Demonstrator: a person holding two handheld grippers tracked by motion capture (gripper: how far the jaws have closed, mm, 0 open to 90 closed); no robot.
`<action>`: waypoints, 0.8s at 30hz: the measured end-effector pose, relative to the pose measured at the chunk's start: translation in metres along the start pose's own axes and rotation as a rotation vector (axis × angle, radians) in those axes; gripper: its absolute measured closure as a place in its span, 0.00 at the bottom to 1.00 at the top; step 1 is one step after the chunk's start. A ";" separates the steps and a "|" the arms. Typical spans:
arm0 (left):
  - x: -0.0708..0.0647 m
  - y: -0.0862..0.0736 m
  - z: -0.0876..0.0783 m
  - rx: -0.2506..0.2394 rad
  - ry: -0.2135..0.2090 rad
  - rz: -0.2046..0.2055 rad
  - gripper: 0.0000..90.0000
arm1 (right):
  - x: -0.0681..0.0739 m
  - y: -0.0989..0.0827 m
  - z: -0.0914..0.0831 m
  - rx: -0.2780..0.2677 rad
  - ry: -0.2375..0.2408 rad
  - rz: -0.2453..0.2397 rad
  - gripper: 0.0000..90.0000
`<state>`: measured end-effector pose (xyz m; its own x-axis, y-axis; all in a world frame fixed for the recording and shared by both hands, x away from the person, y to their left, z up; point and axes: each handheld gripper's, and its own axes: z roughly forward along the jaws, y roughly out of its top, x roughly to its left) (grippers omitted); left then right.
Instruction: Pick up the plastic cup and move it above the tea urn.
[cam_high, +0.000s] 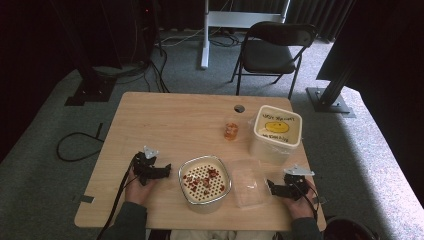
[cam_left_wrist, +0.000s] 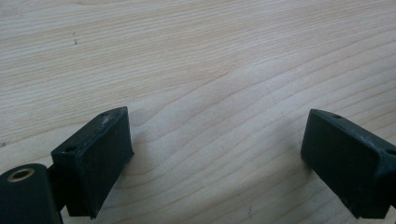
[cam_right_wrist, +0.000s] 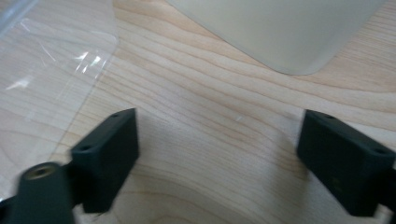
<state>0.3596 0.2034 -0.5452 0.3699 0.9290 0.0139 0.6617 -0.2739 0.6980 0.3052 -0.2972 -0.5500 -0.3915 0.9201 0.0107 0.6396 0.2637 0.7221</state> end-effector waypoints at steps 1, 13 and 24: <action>0.000 0.000 0.000 0.000 0.000 -0.001 0.10 | 0.000 0.001 -0.002 0.005 -0.010 0.011 0.22; 0.000 0.000 0.000 0.000 0.000 -0.001 0.10 | 0.013 0.017 -0.045 -0.091 -0.009 0.122 0.57; 0.000 0.000 0.000 0.000 0.000 0.000 0.10 | 0.050 0.033 -0.079 -0.145 0.097 0.082 0.64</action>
<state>0.3596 0.2033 -0.5452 0.3698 0.9290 0.0136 0.6617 -0.2736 0.6980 0.2543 -0.2652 -0.4703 -0.4088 0.9026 0.1351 0.5722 0.1382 0.8084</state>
